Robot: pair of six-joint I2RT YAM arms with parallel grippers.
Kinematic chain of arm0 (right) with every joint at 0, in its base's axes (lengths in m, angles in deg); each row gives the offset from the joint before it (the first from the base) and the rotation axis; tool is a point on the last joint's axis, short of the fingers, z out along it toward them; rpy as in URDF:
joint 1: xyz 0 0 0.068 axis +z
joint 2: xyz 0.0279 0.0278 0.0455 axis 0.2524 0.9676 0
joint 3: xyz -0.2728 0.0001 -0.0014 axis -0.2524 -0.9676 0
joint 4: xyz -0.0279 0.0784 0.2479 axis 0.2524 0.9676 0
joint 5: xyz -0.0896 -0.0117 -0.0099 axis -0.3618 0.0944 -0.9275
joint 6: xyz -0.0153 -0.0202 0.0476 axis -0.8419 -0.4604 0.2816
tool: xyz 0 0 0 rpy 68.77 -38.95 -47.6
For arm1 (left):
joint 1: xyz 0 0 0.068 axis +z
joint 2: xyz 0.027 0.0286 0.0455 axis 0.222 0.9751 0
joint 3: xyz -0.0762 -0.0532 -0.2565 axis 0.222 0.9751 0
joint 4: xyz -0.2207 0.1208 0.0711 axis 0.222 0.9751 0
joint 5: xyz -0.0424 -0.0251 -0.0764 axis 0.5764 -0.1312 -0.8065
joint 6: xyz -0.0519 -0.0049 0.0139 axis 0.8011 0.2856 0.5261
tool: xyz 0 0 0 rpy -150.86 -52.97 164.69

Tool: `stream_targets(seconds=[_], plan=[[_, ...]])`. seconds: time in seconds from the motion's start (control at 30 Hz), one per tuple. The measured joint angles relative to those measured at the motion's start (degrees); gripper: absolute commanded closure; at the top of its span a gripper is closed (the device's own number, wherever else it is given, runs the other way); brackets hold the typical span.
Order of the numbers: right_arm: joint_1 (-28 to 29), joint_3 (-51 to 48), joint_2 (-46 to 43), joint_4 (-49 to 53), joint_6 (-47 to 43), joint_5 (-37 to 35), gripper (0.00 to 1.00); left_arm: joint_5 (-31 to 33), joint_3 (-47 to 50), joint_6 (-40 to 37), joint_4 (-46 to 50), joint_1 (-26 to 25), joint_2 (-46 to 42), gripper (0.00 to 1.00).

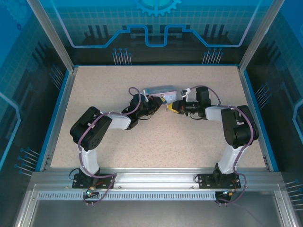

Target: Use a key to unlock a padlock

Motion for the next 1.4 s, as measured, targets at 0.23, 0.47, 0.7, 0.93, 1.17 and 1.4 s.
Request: stream_targets(seconds=[0.23, 0.47, 0.7, 0.93, 1.17, 1.4], plan=[[0.09, -0.26, -0.48, -0.48, 1.05, -0.79, 0.99, 0.17, 0.00, -0.92, -0.02, 0.00, 0.07, 1.00], [0.07, -0.31, -2.03, 2.25, -0.55, -2.12, 0.99, -0.11, 0.00, -0.92, -0.07, -0.02, 0.07, 1.00], [0.00, -0.31, -2.16, 3.91, -2.99, -2.80, 0.99, -0.42, 0.00, -0.94, 0.04, -0.11, 0.07, 1.00], [-0.02, -0.26, -3.74, 6.95, -7.19, -4.66, 0.99, -0.79, 0.00, -0.92, 0.31, -0.35, 0.07, 1.00], [0.15, -0.26, -6.38, 9.35, -10.34, -8.02, 0.99, -0.81, 0.00, -0.92, 0.48, -0.55, 0.07, 1.00], [0.52, -0.20, -6.80, 11.21, -11.89, -9.66, 0.99, -0.79, 0.00, -0.92, 1.11, -0.81, 0.07, 1.00]])
